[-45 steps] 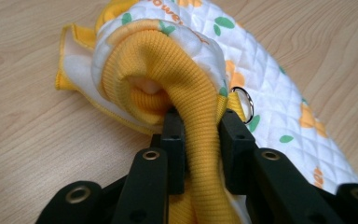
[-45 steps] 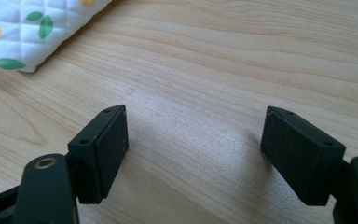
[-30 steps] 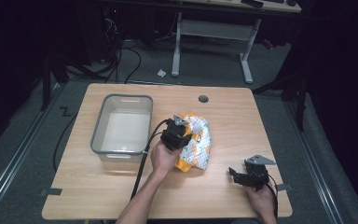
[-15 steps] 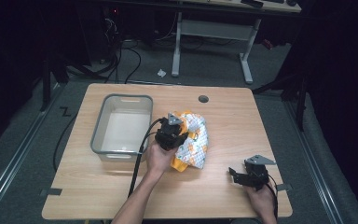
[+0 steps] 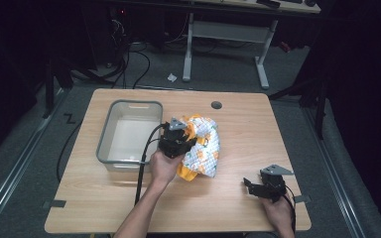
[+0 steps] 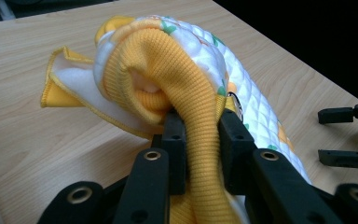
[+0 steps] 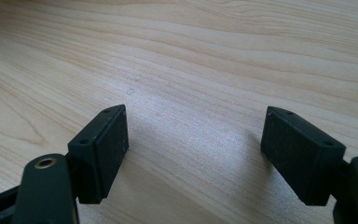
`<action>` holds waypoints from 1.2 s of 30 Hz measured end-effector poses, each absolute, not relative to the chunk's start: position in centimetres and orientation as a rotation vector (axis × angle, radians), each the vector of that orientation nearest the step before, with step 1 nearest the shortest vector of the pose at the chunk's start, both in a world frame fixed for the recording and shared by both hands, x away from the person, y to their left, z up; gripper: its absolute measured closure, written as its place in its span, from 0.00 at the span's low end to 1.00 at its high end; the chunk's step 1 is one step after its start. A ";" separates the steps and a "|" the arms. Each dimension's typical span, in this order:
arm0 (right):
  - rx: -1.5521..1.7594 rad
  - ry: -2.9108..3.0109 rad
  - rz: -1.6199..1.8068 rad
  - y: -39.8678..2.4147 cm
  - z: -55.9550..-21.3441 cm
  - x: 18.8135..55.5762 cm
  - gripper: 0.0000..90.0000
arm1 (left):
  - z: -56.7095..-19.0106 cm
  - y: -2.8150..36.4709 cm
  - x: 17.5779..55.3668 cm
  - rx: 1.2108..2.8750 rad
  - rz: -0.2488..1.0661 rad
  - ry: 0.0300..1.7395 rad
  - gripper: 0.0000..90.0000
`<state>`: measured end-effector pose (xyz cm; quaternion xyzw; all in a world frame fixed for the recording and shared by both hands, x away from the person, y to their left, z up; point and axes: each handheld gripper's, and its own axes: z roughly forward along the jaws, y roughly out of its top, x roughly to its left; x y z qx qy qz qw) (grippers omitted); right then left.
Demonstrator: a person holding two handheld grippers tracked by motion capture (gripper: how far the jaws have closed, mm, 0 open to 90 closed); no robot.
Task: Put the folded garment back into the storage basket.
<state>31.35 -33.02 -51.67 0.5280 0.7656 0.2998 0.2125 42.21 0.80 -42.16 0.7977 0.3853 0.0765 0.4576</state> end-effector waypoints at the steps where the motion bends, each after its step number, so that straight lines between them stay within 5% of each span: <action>1: 1.466 2.126 0.832 -33.0 -51.7 31.4 0.26 | -42.1 0.9 42.2 1.962 0.186 0.950 0.84; 36: 1.467 2.124 0.832 -33.0 -51.7 31.4 0.26 | -38.6 7.4 41.8 1.860 0.239 0.985 0.84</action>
